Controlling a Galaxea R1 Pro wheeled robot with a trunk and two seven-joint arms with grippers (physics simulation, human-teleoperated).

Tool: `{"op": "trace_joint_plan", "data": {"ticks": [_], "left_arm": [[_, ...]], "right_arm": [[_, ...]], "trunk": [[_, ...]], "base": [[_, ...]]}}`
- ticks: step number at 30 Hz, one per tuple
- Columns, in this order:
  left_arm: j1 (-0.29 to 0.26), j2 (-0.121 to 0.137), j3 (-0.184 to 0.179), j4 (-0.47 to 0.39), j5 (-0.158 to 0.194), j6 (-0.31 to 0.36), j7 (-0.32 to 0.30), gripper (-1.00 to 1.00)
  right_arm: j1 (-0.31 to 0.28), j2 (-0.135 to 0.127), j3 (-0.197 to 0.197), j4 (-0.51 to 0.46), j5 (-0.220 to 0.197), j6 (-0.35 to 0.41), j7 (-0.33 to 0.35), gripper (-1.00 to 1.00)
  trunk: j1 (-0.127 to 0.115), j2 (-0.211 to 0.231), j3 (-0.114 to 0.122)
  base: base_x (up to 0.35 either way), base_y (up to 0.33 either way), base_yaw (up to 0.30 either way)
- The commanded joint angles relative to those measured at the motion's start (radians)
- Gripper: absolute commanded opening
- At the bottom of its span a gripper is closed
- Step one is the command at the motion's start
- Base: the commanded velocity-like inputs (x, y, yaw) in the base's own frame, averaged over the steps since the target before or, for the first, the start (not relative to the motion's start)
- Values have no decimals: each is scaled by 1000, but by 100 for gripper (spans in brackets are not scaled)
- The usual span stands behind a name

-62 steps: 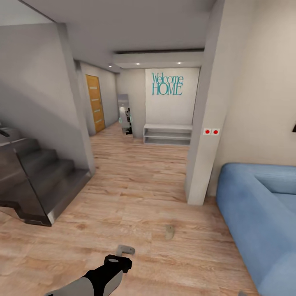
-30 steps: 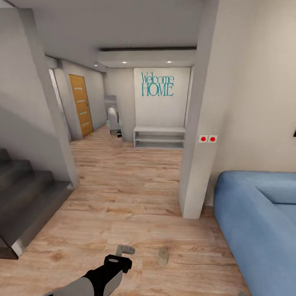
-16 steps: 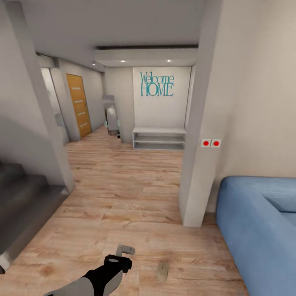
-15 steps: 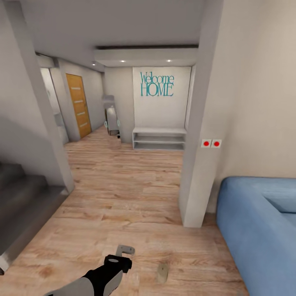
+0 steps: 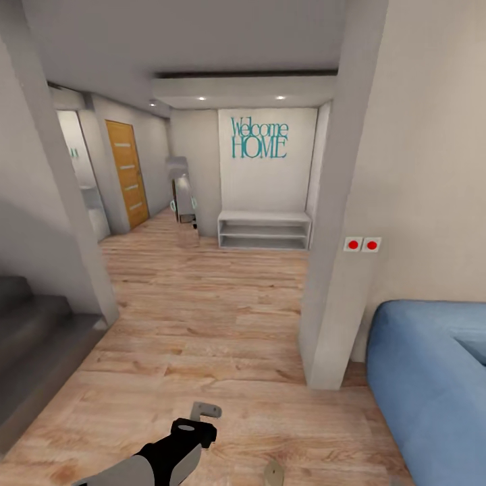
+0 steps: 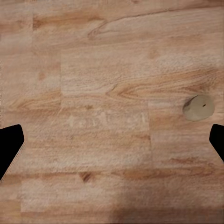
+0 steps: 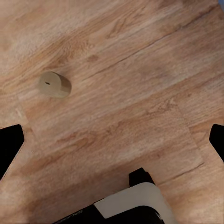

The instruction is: Place each of the two pumpkins and all three candles from the living room inside a cabinet in the living room (use any cabinet), then make sure every cabinet is closed, and position the cauldron so it is next to a table in the living room.

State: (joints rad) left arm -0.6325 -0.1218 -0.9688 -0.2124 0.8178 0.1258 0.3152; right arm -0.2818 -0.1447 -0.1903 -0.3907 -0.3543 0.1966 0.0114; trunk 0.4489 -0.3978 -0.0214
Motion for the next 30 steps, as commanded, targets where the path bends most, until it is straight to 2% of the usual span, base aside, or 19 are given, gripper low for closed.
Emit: {"op": "trace_joint_plan", "data": {"ticks": [1,10,17,30], "left_arm": [[-1,1,-8,-2,6,5,7,100],[-1,1,-8,-2,6,5,7,100],[-1,1,-8,-2,6,5,7,100],[-1,1,-8,-2,6,5,6,100]], "right_arm": [[0,0,-4,-2,-6,6,1,100],[-1,0,-4,-2,-6,7,1,100],[-1,0,-4,-2,-6,6,1,100],[0,0,-4,-2,-6,6,1,100]], "trunk": [[1,-2,-2],[1,-2,-2],[1,-2,-2],[1,-2,-2]], "base": [[281,168,20],[245,203,149],[194,114,46],[171,-140,2]]}}
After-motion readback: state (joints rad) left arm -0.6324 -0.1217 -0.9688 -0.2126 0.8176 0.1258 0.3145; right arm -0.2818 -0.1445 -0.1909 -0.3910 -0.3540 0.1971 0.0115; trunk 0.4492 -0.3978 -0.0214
